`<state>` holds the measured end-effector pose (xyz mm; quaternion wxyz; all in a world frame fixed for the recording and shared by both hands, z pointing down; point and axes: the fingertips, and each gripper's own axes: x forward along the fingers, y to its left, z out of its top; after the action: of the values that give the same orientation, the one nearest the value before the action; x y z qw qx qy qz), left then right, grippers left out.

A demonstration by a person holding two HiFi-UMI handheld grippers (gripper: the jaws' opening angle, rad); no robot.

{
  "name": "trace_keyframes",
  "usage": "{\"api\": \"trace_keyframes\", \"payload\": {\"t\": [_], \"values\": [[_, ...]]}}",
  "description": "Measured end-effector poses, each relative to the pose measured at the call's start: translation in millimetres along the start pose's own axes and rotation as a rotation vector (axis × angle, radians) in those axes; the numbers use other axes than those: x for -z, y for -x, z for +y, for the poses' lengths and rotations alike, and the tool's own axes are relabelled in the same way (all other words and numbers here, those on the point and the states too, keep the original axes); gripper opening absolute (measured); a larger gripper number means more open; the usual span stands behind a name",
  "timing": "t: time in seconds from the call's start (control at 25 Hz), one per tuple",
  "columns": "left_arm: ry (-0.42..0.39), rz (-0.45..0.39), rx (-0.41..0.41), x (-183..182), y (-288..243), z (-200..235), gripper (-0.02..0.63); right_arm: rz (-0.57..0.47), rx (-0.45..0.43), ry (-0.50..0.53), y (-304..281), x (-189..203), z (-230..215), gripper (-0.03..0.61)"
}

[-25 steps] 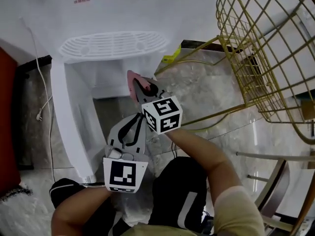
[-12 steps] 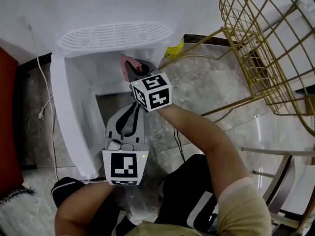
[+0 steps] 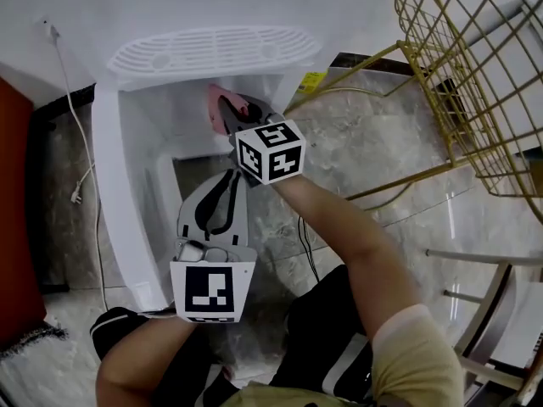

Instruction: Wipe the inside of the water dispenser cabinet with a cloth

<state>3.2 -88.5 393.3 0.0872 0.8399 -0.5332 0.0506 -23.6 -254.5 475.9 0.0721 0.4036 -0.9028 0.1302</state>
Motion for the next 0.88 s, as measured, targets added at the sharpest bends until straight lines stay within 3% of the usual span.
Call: {"api": "trace_keyframes", "payload": {"t": [0.28, 0.64, 0.88], "values": [[0.021, 0.007, -0.046, 1, 8, 24, 0.017, -0.057, -0.054, -0.008, -17, -14, 18, 0.028], [0.001, -0.031, -0.095, -8, 21, 48, 0.017, -0.253, -0.187, -0.018, -38, -72, 58, 0.028], [0.029, -0.041, -0.140, -10, 28, 69, 0.017, -0.257, -0.277, 0.024, -46, -71, 82, 0.029]]}}
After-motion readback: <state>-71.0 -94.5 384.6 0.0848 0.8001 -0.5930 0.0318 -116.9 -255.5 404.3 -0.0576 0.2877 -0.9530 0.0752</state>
